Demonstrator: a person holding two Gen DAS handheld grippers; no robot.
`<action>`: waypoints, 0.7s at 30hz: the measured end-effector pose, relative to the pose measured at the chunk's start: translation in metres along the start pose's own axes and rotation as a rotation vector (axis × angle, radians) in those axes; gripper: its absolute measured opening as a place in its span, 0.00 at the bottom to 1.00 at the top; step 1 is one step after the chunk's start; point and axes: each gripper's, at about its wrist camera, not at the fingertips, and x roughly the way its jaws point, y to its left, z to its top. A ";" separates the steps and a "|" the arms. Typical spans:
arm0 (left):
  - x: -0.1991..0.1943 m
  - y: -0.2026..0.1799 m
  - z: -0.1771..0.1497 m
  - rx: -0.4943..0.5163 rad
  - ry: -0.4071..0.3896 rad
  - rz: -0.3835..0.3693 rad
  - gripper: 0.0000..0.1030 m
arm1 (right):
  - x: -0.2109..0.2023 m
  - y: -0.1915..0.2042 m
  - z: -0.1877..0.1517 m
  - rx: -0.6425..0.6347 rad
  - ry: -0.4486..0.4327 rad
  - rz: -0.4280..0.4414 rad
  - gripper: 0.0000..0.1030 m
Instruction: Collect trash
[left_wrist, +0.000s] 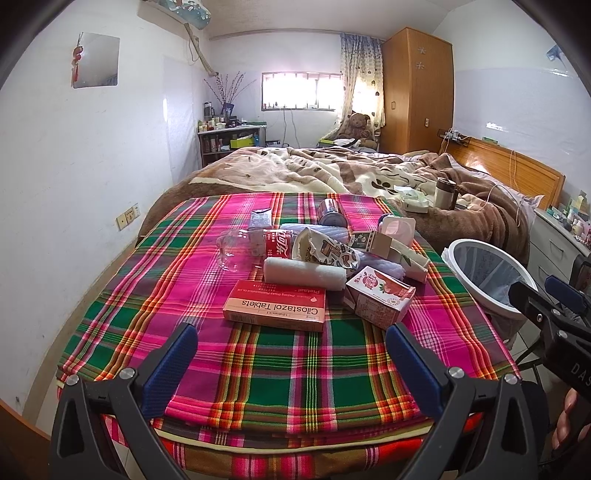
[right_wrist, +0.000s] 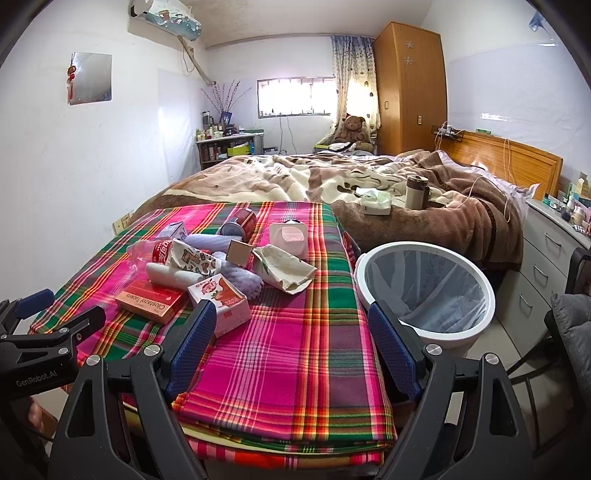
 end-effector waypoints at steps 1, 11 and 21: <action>0.000 0.000 0.000 0.000 0.000 0.000 1.00 | 0.000 0.000 0.000 0.000 0.000 0.000 0.83; 0.000 0.001 0.000 -0.002 0.003 0.000 1.00 | 0.000 -0.001 0.000 -0.002 0.000 -0.001 0.83; 0.009 0.004 0.001 0.000 0.017 0.006 1.00 | 0.004 0.000 0.004 -0.008 0.006 0.008 0.83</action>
